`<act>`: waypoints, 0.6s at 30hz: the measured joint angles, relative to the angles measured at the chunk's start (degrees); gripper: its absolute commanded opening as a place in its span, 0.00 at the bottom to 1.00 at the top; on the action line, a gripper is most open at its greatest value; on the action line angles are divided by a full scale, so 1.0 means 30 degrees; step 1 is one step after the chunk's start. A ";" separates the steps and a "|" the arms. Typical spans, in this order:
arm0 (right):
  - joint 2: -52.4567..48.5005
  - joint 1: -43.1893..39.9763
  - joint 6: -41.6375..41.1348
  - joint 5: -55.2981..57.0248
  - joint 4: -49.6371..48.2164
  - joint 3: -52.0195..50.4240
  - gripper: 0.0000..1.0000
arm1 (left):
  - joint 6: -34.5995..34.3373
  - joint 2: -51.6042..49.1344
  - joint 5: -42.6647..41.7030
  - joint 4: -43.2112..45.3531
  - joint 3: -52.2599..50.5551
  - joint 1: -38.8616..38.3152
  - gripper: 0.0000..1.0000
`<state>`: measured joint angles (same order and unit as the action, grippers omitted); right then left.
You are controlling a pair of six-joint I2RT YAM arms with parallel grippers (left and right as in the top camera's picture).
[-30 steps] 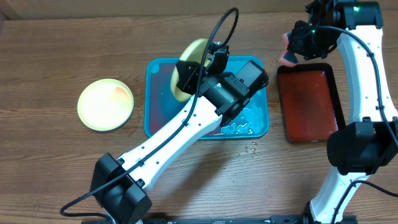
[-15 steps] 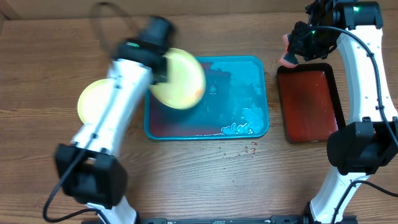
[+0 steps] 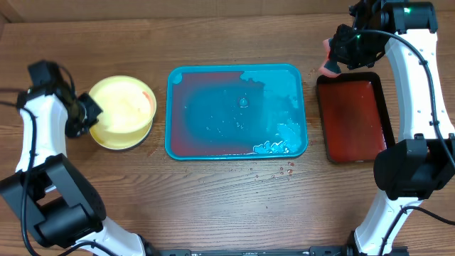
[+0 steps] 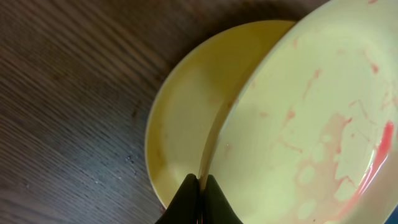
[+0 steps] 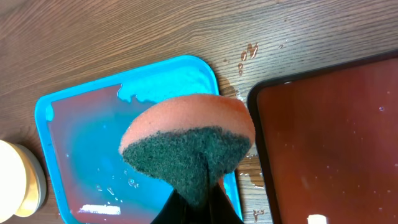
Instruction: Clean dirty plates on tray and stack at the side
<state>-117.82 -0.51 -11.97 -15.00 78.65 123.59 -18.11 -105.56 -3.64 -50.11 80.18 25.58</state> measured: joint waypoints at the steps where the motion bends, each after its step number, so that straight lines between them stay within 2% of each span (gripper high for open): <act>1: 0.0000 0.0000 0.0007 0.0000 0.0007 0.0000 0.04 | 0.0000 0.0000 -0.0138 0.0328 -0.0415 0.0211 0.04; 7: 0.0000 0.0000 0.0007 -0.0007 0.0000 0.0000 0.04 | -0.0379 0.0000 -0.0685 0.2084 -0.2222 0.0882 0.05; 10: 0.0000 0.0000 0.0007 0.0000 0.0022 0.0000 0.04 | -0.0488 0.0000 -0.0765 0.2157 -0.2317 0.0896 0.17; 13: 0.0000 0.0000 0.0000 -0.0007 0.0036 0.0000 0.04 | -0.0503 0.0000 -0.0787 0.2120 -0.2331 0.0896 0.37; 18: 0.0000 0.0000 0.0000 0.0000 0.0117 0.0000 0.04 | -0.0466 0.0000 -0.0372 0.1290 -0.2346 0.0918 0.48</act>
<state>-117.82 -0.51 -11.97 -15.00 79.00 123.59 -19.51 -105.56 -4.75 -46.24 73.14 28.34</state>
